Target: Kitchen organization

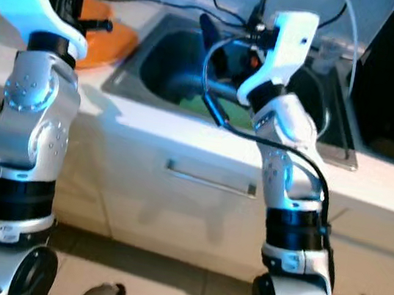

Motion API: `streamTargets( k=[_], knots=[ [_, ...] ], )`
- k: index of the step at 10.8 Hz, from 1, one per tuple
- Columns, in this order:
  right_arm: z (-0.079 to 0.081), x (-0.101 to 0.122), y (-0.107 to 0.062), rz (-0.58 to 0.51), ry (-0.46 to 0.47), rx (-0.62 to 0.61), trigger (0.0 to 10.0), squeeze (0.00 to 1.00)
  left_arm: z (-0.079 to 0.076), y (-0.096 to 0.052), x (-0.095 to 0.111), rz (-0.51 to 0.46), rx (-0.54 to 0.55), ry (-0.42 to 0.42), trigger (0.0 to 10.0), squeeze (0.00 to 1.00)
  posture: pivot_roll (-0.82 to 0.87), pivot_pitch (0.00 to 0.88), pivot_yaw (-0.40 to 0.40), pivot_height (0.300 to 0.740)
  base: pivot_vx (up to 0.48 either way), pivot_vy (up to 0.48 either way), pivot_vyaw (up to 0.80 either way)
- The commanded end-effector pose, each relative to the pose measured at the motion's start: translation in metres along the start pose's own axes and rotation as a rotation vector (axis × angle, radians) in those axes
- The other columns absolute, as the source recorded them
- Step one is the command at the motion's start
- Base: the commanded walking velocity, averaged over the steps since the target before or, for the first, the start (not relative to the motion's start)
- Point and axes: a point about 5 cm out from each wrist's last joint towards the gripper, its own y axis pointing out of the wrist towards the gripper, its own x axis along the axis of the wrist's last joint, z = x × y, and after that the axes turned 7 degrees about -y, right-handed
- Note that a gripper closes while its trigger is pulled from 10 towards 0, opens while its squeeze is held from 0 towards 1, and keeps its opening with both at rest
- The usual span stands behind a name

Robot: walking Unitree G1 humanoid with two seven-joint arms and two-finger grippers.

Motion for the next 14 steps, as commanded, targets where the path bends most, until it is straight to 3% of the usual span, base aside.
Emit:
streamTargets(
  k=[1, 5, 7, 14],
  knots=[
    [0.001, -0.001, -0.001, 0.001, 0.003, 0.004, 10.0, 0.00, 0.002, -0.001, -0.001, 0.000, 0.014, 0.009, 0.0, 0.00, 0.03, 0.105, -0.067, 0.740, 0.000, 0.000, 0.79],
    [0.000, -0.001, 0.000, 0.004, 0.022, -0.017, 10.0, 0.00, 0.003, -0.002, -0.006, 0.030, 0.009, -0.004, 0.0, 0.00, 0.03, 0.109, -0.066, 0.740, 0.000, 0.000, 0.20],
    [-0.003, 0.003, 0.001, -0.019, 0.003, -0.047, 10.0, 0.00, -0.002, 0.005, 0.001, 0.028, -0.041, -0.044, 0.0, 0.00, 0.03, 0.109, -0.066, 0.740, 0.120, 0.000, 0.00],
    [-0.003, 0.014, 0.003, -0.060, -0.039, -0.061, 10.0, 0.00, -0.006, 0.010, 0.005, 0.024, -0.077, -0.068, 0.0, 0.00, 0.02, 0.106, -0.064, 0.740, 0.449, 0.000, 0.00]
  ],
)
